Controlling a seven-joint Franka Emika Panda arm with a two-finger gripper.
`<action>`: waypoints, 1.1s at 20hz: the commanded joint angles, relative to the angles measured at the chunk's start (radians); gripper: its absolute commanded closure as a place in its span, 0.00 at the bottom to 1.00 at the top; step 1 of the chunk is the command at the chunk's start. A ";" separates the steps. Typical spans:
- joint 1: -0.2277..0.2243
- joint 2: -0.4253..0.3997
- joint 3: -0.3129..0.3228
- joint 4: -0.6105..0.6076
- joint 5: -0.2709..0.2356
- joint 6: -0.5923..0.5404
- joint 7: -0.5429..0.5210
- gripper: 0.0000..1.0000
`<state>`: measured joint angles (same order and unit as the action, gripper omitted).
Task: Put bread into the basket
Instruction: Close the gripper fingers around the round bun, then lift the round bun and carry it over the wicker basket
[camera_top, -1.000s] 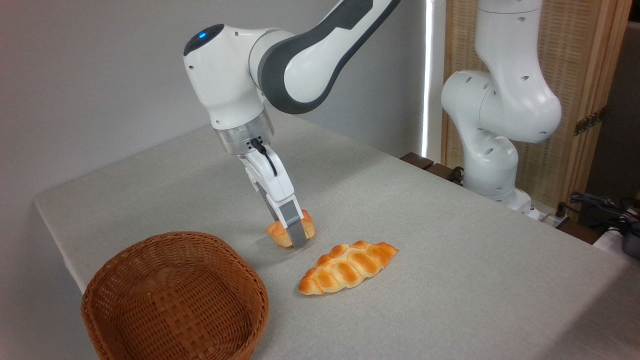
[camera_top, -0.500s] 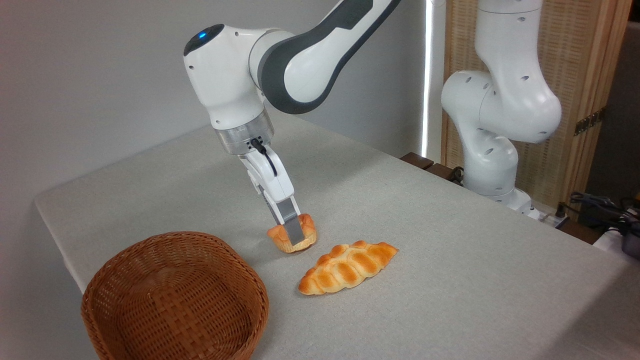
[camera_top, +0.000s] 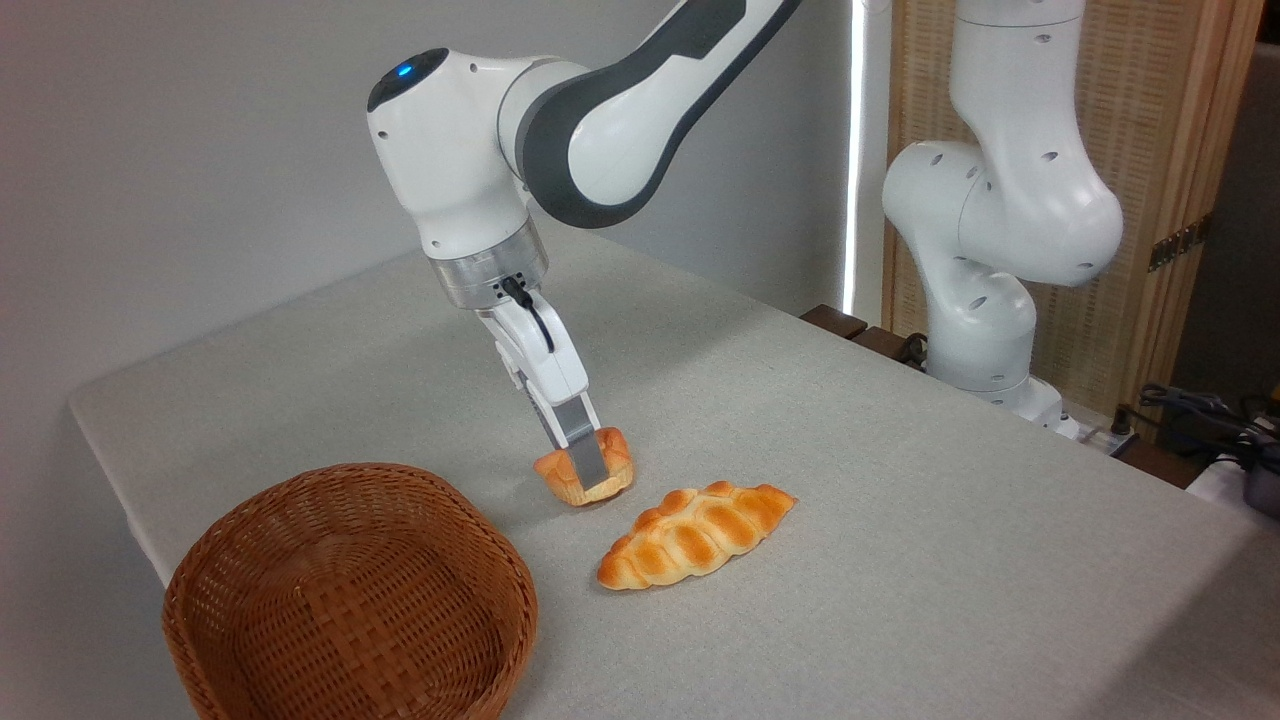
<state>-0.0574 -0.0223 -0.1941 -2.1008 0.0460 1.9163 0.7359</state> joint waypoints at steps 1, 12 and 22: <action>0.001 -0.004 0.002 -0.015 0.012 0.007 0.013 0.64; -0.006 0.031 0.016 0.278 -0.005 -0.250 0.010 0.64; -0.004 0.266 0.021 0.591 0.003 -0.110 -0.015 0.62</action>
<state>-0.0549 0.1299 -0.1826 -1.6271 0.0454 1.7295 0.7331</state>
